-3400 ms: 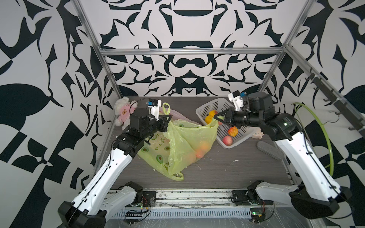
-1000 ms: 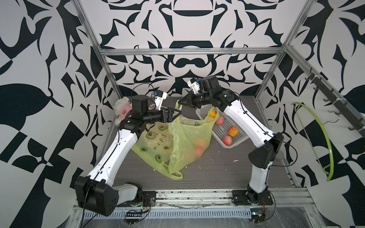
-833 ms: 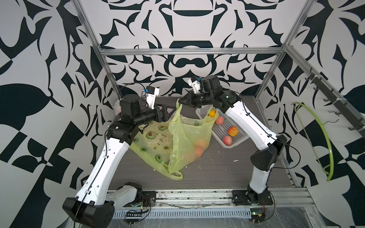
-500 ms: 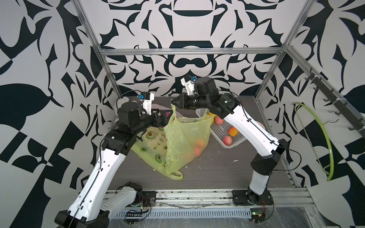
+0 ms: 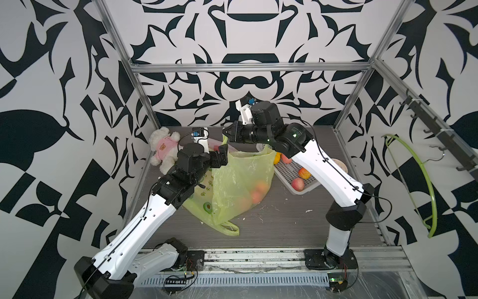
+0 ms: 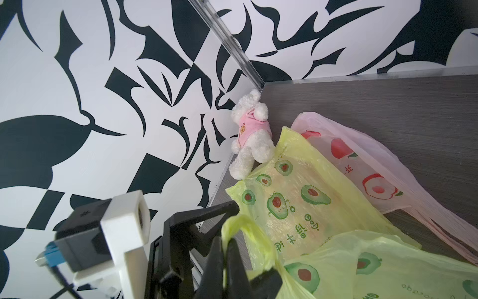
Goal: Place the peach into a plastic bag & tie a knot
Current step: Adjust the plastic bag at the center of the board.
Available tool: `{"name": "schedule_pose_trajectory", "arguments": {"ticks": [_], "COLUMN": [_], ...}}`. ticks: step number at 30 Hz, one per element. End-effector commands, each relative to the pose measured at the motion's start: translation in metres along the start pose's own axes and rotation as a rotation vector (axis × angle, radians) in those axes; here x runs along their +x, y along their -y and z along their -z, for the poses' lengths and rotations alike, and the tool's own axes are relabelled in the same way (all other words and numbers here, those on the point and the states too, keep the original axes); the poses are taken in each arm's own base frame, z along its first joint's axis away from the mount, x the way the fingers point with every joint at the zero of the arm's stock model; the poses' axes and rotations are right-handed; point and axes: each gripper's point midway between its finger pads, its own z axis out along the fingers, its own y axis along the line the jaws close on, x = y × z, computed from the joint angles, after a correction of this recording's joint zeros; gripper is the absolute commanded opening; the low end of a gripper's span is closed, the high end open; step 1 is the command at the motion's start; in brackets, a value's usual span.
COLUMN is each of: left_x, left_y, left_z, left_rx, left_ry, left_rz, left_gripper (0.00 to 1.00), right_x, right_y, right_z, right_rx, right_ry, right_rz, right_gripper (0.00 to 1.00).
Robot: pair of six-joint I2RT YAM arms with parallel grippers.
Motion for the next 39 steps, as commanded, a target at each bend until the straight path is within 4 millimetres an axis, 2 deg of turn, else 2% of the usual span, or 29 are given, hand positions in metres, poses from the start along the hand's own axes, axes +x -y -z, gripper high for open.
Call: {"name": "schedule_pose_trajectory", "arguments": {"ticks": [1, 5, 11, 22, 23, 26, 28, 31, 35, 39], "left_x": [-0.007, 0.007, 0.021, 0.028, 0.028, 0.03, 0.032, 0.032, 0.032, 0.032], "left_y": [-0.006, 0.001, 0.016, 0.041, 0.044, 0.049, 0.05, 0.051, 0.052, 0.053], "left_z": [-0.011, -0.023, -0.02, -0.009, -0.009, -0.01, -0.013, -0.016, -0.018, -0.021], "left_rx": [-0.054, -0.019, 0.108, 0.273, 0.286, 0.321, 0.339, 0.35, 0.357, 0.364], "left_ry": [0.072, 0.036, 0.055, 0.017, 0.006, -0.037, -0.059, -0.071, -0.08, -0.092], "left_rz": [0.044, 0.025, 0.011, -0.053, -0.06, -0.065, -0.064, -0.063, -0.063, -0.06], "left_gripper": [0.88, 0.74, 0.49, 0.02, 0.0, 0.0, 0.0, 0.0, 0.0, 0.0], "right_x": [-0.014, -0.017, -0.02, -0.033, -0.036, -0.044, -0.051, -0.054, -0.05, -0.041], "right_y": [-0.006, -0.003, 0.005, 0.016, 0.02, 0.044, 0.07, 0.111, 0.151, 0.17], "right_z": [0.013, 0.018, 0.025, 0.041, 0.045, 0.066, 0.088, 0.122, 0.152, 0.148], "right_rx": [-0.007, 0.009, 0.042, 0.058, 0.067, 0.139, 0.214, 0.347, 0.498, 0.549], "right_ry": [0.081, 0.113, 0.138, 0.152, 0.147, 0.139, 0.15, 0.166, 0.16, 0.089], "right_rz": [-0.014, -0.005, 0.005, 0.046, 0.055, 0.082, 0.094, 0.107, 0.139, 0.17], "right_gripper": [0.0, 0.0, 0.0, 0.0, 0.04, 0.28, 0.45, 0.59, 0.66, 0.67]}}
